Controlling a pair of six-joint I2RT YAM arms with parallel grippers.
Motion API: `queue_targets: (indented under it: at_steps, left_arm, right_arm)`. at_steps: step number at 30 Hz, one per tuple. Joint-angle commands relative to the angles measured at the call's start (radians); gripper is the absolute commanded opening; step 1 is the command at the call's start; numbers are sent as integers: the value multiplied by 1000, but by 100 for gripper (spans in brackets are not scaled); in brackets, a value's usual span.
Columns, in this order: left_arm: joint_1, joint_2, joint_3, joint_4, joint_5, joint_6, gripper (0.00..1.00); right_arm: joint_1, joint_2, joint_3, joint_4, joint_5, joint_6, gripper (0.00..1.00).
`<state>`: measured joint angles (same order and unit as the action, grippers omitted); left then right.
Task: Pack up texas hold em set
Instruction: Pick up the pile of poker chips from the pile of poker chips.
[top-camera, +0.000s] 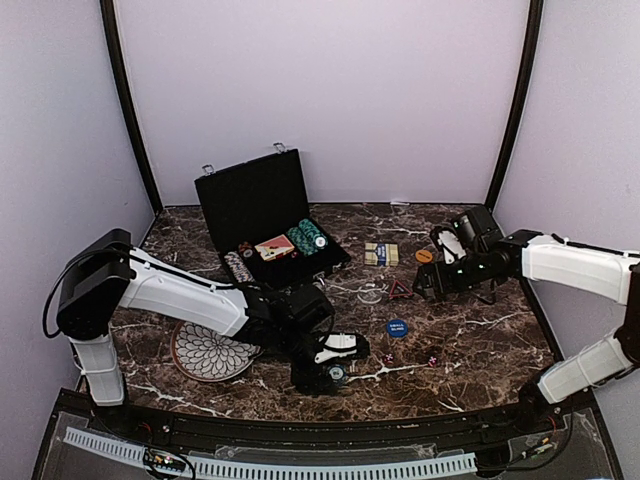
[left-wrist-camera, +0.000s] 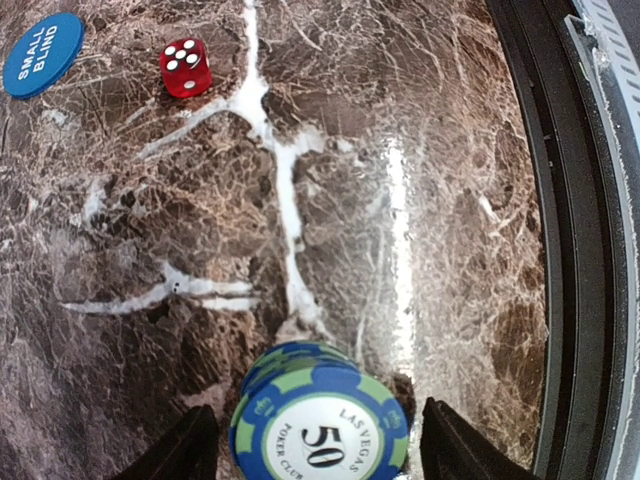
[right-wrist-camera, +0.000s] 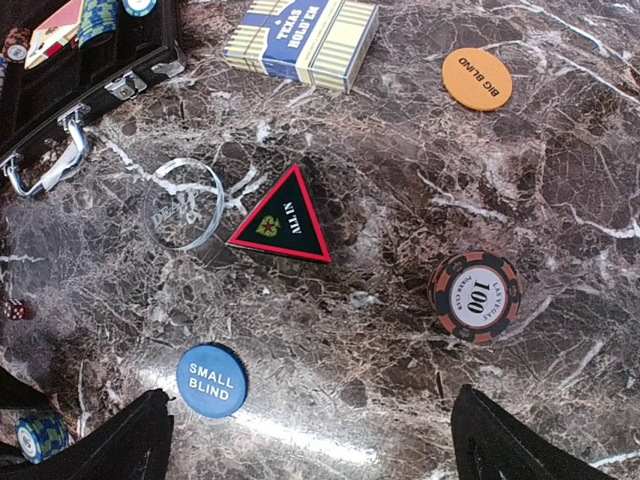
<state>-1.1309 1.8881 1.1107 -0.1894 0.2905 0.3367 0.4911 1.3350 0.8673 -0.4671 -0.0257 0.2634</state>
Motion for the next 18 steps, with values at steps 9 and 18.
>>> queue_targets:
  at_steps: [9,18]
  left_arm:
    - [-4,20,23,-9,-22,21,61]
    - [-4,25,24,-2,-10,16,55]
  right_arm:
    - [16,28,-1,27,-14,-1,99]
    - [20,39,1,24,-17,-3,99]
